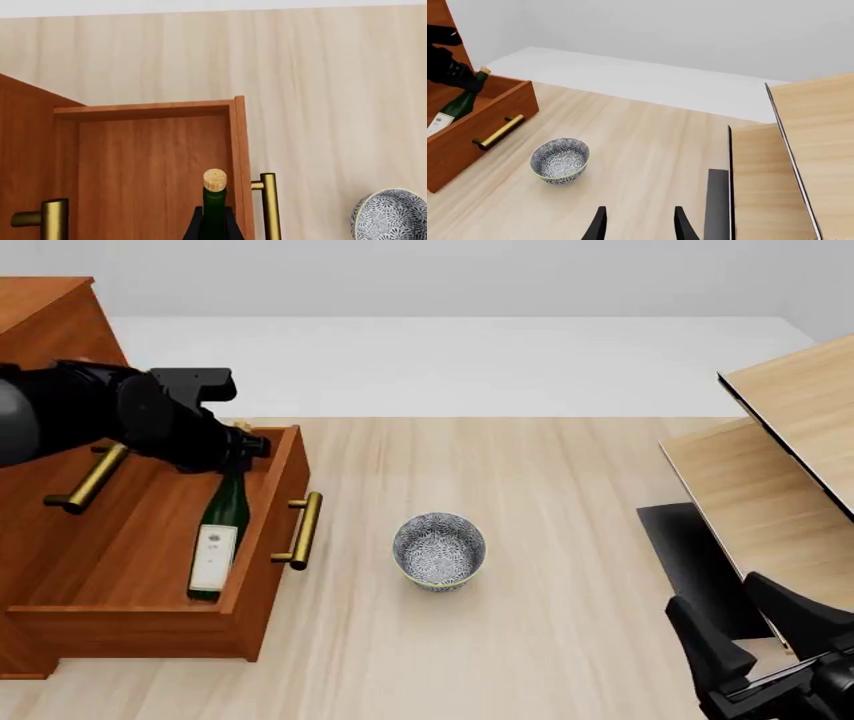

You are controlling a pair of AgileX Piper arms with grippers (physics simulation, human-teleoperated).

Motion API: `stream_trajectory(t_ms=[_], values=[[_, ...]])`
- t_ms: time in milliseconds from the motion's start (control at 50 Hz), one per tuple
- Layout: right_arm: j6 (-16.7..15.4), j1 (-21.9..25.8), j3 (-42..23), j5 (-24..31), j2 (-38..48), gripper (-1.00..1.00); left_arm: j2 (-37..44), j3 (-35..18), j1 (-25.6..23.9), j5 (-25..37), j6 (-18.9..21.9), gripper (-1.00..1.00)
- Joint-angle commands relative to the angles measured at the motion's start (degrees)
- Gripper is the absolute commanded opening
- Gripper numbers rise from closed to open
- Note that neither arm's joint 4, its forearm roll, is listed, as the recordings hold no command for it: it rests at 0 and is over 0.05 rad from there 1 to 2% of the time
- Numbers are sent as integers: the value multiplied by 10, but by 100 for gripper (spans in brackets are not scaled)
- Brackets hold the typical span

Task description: Put the wine bottle in the bottom drawer of the cabinet.

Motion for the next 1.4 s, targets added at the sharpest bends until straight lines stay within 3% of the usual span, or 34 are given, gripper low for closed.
stream_trajectory(t_ms=[20, 1400], values=[[-1, 0, 0, 0, 0, 100, 39, 40, 3, 10, -4, -100], [0, 6, 0, -8, 15, 100, 58, 39, 7, -10, 3, -100]])
